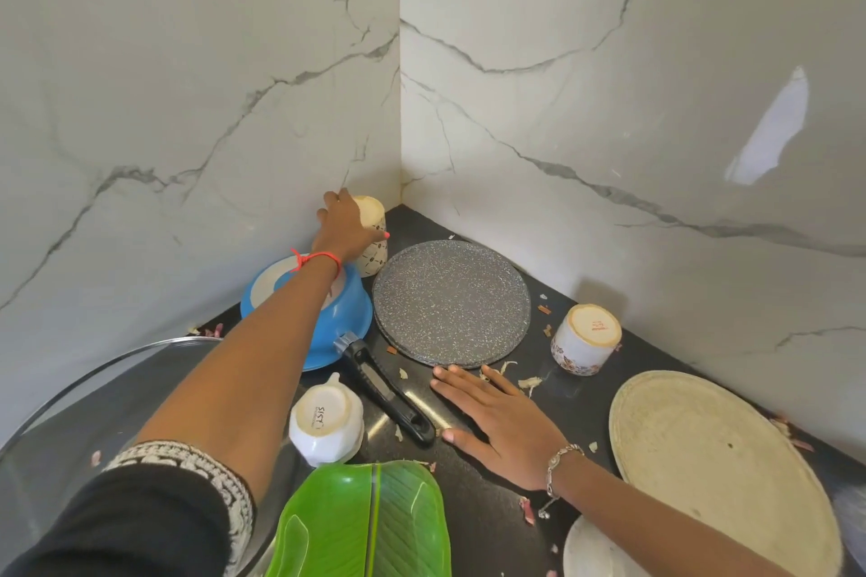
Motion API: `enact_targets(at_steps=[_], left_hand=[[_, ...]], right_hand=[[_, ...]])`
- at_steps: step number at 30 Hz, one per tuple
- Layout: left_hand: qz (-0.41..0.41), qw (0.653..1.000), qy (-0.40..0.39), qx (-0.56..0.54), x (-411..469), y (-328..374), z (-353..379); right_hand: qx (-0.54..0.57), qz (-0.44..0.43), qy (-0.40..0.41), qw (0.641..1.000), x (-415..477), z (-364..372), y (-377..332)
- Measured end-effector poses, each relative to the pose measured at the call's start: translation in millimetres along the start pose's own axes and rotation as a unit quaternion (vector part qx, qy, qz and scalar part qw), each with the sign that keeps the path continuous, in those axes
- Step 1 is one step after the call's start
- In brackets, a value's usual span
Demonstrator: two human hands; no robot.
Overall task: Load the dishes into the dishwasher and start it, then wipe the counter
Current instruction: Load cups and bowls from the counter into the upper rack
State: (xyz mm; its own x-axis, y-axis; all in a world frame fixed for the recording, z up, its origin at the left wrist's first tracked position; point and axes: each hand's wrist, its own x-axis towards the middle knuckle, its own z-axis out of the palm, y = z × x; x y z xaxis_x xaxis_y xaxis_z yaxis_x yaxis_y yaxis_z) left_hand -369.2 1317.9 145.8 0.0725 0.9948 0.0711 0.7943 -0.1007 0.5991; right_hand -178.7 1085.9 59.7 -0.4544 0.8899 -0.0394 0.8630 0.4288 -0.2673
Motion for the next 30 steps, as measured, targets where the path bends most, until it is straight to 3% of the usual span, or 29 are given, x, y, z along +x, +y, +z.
enact_targets(at_steps=[12,19,25,30], left_hand=[[0.087,0.992,0.075,-0.056,-44.6,21.0,-24.5],[0.134,0.985,0.057,-0.09,-101.8,48.3,-50.5],[0.144,0.979,0.01,-0.144,-154.5,61.0,-63.5],[0.143,0.974,-0.024,-0.173,-199.2,59.9,-56.2]], right_hand=[[-0.033,0.027,-0.029,0.999,-0.3,-7.4,-11.1],[-0.071,0.085,-0.12,0.987,1.7,-27.6,-32.3],[0.069,0.135,-0.041,0.988,-25.3,-43.2,-61.6],[0.098,0.211,0.057,0.971,-54.5,-56.3,-76.7]])
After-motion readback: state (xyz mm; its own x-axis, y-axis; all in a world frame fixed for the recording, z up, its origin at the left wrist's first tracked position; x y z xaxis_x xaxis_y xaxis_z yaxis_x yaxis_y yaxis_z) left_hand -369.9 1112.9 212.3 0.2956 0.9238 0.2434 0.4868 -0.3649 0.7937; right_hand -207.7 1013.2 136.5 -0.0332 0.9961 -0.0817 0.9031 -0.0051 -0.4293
